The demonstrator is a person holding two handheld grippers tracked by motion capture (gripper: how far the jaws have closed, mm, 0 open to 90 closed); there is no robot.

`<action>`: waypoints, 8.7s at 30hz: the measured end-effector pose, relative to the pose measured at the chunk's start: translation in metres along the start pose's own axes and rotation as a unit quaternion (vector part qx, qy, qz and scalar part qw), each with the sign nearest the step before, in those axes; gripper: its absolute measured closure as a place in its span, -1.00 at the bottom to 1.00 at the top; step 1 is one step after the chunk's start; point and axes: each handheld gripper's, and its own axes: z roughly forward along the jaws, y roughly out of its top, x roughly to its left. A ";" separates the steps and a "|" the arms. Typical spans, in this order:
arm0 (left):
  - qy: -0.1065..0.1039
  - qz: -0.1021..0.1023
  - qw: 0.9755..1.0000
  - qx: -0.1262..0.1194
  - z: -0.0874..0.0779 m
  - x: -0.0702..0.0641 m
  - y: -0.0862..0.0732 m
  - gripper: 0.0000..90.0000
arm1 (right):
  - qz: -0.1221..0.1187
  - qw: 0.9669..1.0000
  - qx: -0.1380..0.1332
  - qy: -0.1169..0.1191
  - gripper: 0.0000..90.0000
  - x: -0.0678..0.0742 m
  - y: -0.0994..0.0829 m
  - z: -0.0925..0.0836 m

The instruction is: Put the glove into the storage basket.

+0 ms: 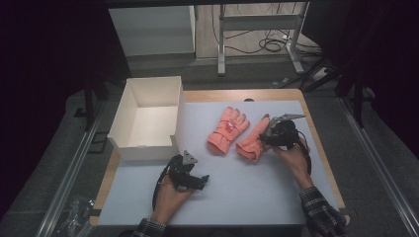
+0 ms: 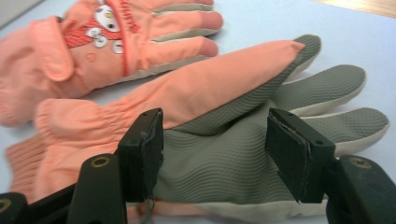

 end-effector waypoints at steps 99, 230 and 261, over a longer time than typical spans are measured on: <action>0.000 -0.002 1.000 -0.002 0.000 0.000 0.000 -0.95 | -0.205 0.941 0.068 0.260 0.93 0.068 -0.021 -0.026; 0.001 0.004 1.000 0.000 0.000 0.001 0.000 -0.95 | -0.161 0.947 0.029 0.276 0.93 0.074 0.043 -0.071; 0.000 0.002 1.000 -0.001 0.000 0.000 0.000 -0.95 | -0.218 0.947 0.053 0.232 0.41 0.083 -0.017 -0.056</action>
